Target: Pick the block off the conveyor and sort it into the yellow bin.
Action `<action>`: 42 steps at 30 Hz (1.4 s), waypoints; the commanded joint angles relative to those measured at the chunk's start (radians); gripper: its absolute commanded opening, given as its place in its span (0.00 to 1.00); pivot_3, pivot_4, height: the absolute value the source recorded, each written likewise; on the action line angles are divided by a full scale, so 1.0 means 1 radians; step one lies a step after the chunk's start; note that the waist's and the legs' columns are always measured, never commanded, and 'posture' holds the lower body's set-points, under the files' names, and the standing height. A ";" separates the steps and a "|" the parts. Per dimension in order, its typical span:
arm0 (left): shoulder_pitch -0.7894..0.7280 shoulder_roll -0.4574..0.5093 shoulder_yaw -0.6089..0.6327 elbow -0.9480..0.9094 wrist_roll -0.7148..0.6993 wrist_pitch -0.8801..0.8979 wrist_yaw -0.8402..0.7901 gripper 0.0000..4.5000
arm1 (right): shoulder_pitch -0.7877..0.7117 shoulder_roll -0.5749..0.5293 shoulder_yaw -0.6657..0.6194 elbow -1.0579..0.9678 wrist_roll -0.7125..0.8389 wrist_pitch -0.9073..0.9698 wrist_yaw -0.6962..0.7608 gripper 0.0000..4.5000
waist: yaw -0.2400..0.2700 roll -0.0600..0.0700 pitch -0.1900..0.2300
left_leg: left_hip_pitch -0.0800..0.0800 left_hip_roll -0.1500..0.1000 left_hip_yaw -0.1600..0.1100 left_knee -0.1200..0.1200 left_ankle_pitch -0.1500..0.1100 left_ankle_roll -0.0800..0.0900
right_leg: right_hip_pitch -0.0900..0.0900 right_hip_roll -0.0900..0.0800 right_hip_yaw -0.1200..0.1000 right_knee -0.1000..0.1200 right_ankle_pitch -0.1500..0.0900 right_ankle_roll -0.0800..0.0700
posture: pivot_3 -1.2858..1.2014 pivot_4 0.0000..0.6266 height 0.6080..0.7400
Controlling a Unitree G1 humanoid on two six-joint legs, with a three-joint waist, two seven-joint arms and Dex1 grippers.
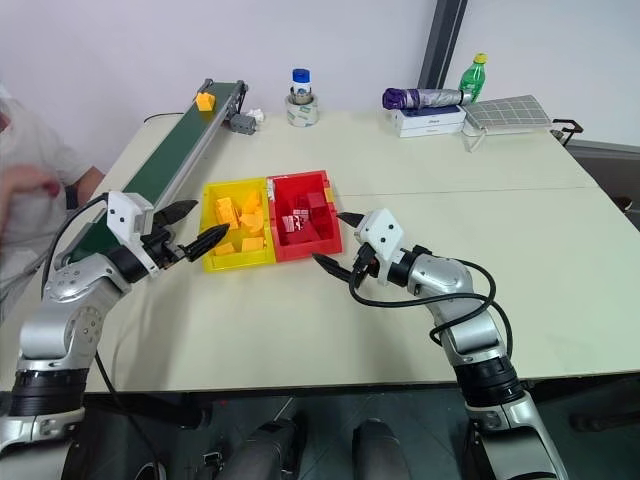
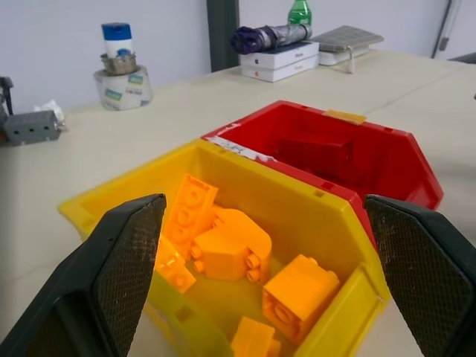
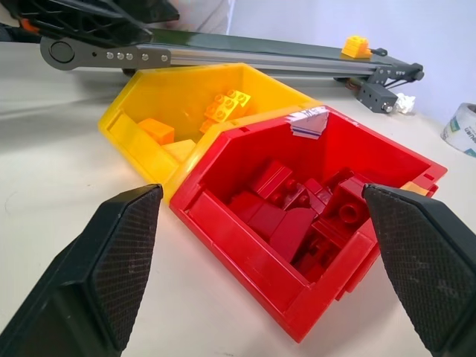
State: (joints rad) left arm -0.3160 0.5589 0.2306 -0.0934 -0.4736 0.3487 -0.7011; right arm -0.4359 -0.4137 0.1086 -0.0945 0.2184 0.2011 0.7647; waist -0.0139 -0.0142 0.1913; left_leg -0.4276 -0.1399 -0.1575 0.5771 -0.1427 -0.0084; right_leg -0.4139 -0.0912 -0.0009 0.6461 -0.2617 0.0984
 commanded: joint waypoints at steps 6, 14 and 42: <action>0.140 0.006 0.153 -0.146 -0.088 0.052 0.076 1.00 | -0.005 0.001 -0.007 -0.029 0.011 -0.015 0.008 1.00 | 0.000 0.000 0.000 | 0.000 0.000 0.000 0.000 0.000 0.000 | 0.000 0.000 0.000 0.000 0.000 0.000 | 0.52 0.24 1.00; 0.257 -0.050 0.244 -0.204 -0.009 -0.088 0.197 1.00 | -0.018 0.008 -0.002 -0.007 0.011 -0.023 0.020 1.00 | 0.004 0.000 0.000 | 0.000 0.000 0.000 0.000 0.000 0.000 | 0.000 -0.001 0.000 -0.001 -0.001 -0.001 | 0.52 0.24 1.00; 0.200 -0.095 0.258 -0.090 0.116 -0.184 0.414 1.00 | -0.011 0.021 -0.007 -0.013 0.017 -0.022 0.018 1.00 | 0.003 0.000 0.000 | 0.000 0.000 0.000 0.000 0.000 0.000 | 0.000 0.000 0.000 -0.001 -0.001 -0.001 | 0.52 0.24 1.00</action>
State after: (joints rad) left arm -0.1037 0.4520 0.4839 -0.1678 -0.3597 0.1820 -0.2915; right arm -0.4443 -0.3988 0.1132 -0.0733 0.2193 0.1901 0.7869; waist -0.0112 -0.0141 0.1913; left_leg -0.4279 -0.1398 -0.1571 0.5766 -0.1429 -0.0084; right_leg -0.4137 -0.0916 -0.0009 0.6448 -0.2622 0.0976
